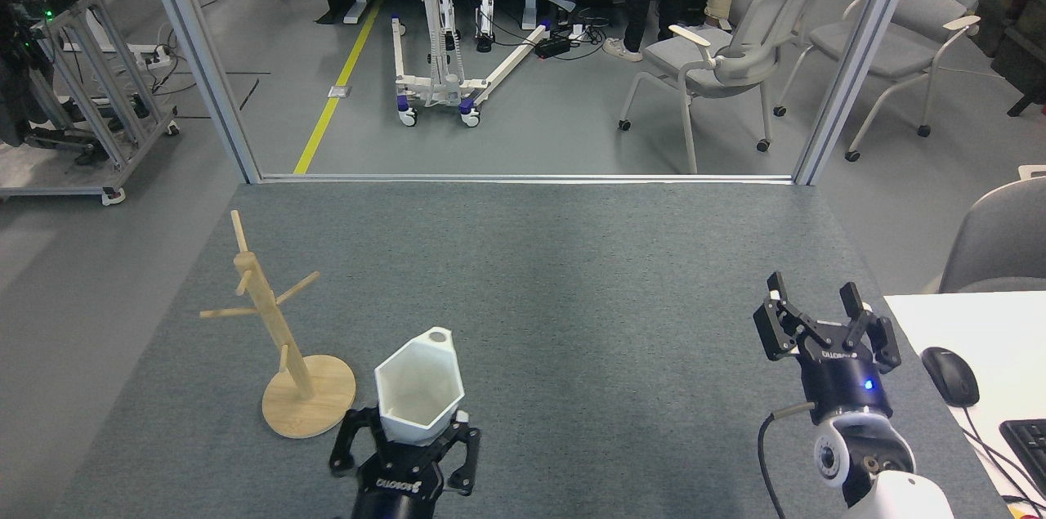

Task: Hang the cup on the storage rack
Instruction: 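Carry the cup with the left gripper toward the wooden stand, then tilt and push the cup onto a peg of the wooden stand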

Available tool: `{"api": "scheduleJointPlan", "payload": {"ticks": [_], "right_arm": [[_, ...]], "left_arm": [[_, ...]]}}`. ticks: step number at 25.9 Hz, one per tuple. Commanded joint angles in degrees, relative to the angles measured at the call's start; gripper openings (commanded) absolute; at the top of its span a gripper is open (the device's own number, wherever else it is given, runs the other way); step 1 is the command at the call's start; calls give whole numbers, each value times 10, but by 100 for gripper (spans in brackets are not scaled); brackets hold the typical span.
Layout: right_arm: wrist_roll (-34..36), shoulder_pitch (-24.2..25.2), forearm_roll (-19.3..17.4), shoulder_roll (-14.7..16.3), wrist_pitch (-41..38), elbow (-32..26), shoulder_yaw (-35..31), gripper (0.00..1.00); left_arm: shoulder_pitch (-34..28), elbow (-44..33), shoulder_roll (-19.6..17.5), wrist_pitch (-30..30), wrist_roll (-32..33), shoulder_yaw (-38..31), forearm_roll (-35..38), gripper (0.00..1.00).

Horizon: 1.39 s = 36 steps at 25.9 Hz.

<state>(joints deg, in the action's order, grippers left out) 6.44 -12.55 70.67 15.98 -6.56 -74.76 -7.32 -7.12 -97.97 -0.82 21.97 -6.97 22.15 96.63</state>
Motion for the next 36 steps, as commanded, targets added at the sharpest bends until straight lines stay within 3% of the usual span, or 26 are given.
{"api": "scheduleJointPlan", "payload": {"ticks": [1,5,12,21,25,36], "right_arm": [[1,23,17,-23,8,30,-9,99],[1,40,43,-47,16,30,-15,99],[-5,42,39,-35,73,29,5,99],[2,56,40,-34,51,1,21,99],[2,74,41,-37,25,-27,21,99],[1,75,43,-43,30,-26,20,99]], "left_arm": [[-23,-9,-19,118,-9,-2,0,0],[-18,-6,-21,215,6,-3,-1,0],[-11,-5,-54,302,82,-26,0,0],[52,59,-119,302,92,-80,-39,0],[61,68,-123,302,92,-81,-49,0],[95,95,-128,301,92,-81,-55,0]]}}
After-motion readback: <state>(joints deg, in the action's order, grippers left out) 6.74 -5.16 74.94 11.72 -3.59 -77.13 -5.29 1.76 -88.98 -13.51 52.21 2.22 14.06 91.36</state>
